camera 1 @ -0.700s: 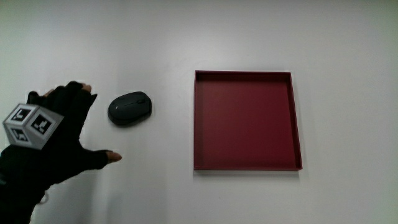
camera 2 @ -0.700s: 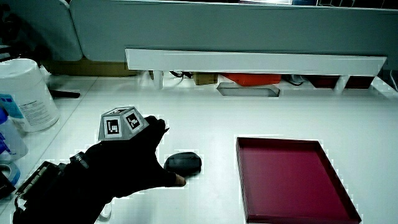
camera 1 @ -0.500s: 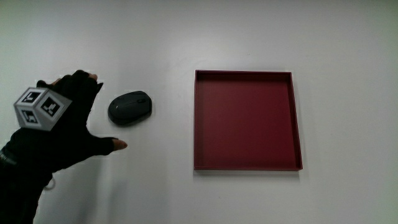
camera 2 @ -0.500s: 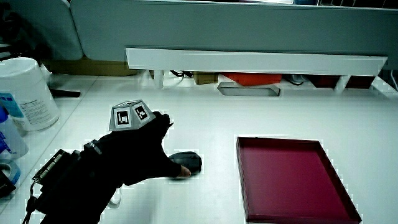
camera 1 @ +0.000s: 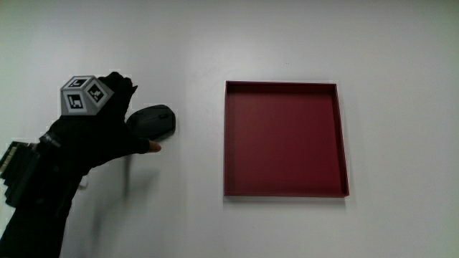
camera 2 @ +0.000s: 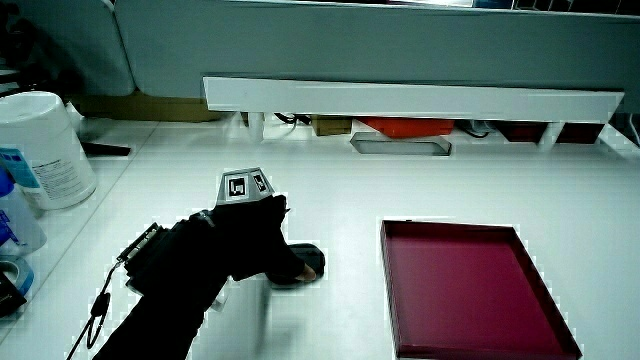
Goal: Pick mouse from desk
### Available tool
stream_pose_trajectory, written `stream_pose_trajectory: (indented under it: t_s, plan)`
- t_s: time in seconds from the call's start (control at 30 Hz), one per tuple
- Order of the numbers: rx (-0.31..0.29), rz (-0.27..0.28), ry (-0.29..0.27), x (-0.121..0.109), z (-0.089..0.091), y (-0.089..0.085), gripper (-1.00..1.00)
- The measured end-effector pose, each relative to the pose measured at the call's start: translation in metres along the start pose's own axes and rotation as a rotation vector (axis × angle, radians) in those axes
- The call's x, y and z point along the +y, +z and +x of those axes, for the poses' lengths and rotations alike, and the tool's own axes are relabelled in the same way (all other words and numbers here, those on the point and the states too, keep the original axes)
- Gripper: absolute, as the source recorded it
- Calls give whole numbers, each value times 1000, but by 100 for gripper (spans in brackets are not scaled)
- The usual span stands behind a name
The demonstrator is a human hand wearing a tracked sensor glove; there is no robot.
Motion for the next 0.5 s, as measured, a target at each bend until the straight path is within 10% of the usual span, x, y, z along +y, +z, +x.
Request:
stream_pose_trajectory:
  t_s: [0.5]
  plan:
    - [11, -74, 58, 38, -8, -21, 0]
